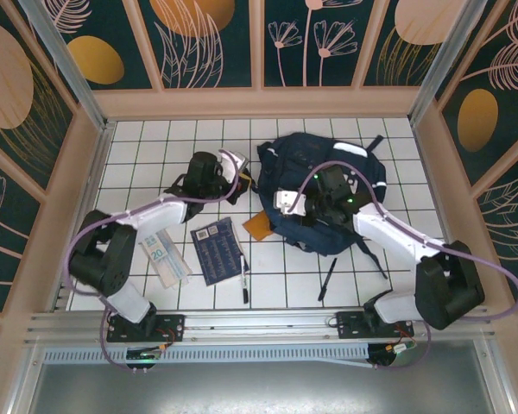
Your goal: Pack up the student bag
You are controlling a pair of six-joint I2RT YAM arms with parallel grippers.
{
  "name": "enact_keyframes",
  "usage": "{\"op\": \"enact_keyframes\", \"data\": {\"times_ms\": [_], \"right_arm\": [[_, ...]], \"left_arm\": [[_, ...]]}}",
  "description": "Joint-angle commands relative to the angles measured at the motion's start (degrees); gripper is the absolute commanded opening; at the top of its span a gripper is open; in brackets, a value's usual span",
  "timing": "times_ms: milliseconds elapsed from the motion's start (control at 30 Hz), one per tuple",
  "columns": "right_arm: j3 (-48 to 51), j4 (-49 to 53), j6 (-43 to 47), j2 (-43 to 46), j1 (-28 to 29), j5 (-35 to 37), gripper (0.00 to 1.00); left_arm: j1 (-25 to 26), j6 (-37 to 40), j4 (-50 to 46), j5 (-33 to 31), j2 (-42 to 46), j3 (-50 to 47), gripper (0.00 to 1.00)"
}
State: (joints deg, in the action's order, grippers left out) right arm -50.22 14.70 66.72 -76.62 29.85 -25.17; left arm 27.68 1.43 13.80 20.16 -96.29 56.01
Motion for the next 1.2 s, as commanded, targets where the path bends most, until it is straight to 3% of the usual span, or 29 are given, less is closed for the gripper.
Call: {"op": "enact_keyframes", "data": {"times_ms": [0,100,433,567,633,700,767,800,867,900,933,1000,1033,1167], "right_arm": [[-0.4,5.8,12.7,3.5,-1.0,8.5,0.0],[0.3,5.9,14.8,5.4,-1.1,8.5,0.0],[3.9,2.1,15.4,11.9,-1.6,4.2,0.0],[4.5,-2.0,9.6,11.0,-2.1,3.1,0.01],[6.0,-6.1,4.8,10.7,-2.6,3.2,0.32],[5.4,-6.7,-0.4,10.4,-2.9,2.9,0.49],[2.3,-2.0,-5.6,9.8,-1.4,5.8,0.6],[0.9,-0.2,-8.6,9.9,0.0,8.6,0.62],[1.7,-4.1,-16.8,11.7,2.4,16.1,0.77],[3.2,-8.5,-22.9,13.0,3.7,21.1,0.92],[3.8,-12.7,-30.8,14.1,4.4,26.4,0.99],[2.0,-14.8,-48.5,14.6,4.7,36.5,0.99],[-1.0,-11.0,-59.0,14.3,4.5,40.9,0.99],[-6.5,5.1,-86.1,12.6,-3.0,35.1,0.99]], "left_arm": [[-2.7,2.4,-1.6,-6.9,-6.4,3.8,0.0],[-2.7,-0.5,-0.1,-6.8,-10.1,6.7,0.0],[-2.7,-6.0,3.3,-16.4,-21.5,16.0,0.0],[-2.7,-6.7,5.9,-17.5,-21.3,14.1,0.0],[-2.7,-5.7,6.9,-16.4,-18.7,12.6,0.05],[-2.7,-3.1,6.4,-13.2,-15.7,11.9,0.19],[-2.7,-0.4,5.8,-8.5,-12.1,10.9,0.25],[-2.7,0.6,5.8,-6.1,-10.3,10.3,0.31],[-2.7,0.7,3.6,-4.2,-7.3,10.2,0.35],[-2.7,-0.2,1.5,-4.1,-6.0,10.7,0.36],[-2.7,-1.7,-0.6,-4.0,-4.9,11.3,0.36],[-2.7,-3.3,-4.2,-0.6,-3.0,11.8,0.38],[-2.5,-3.8,-5.5,1.9,-2.3,11.4,0.4],[1.0,-2.5,-11.3,2.9,1.8,9.8,0.51]]}}
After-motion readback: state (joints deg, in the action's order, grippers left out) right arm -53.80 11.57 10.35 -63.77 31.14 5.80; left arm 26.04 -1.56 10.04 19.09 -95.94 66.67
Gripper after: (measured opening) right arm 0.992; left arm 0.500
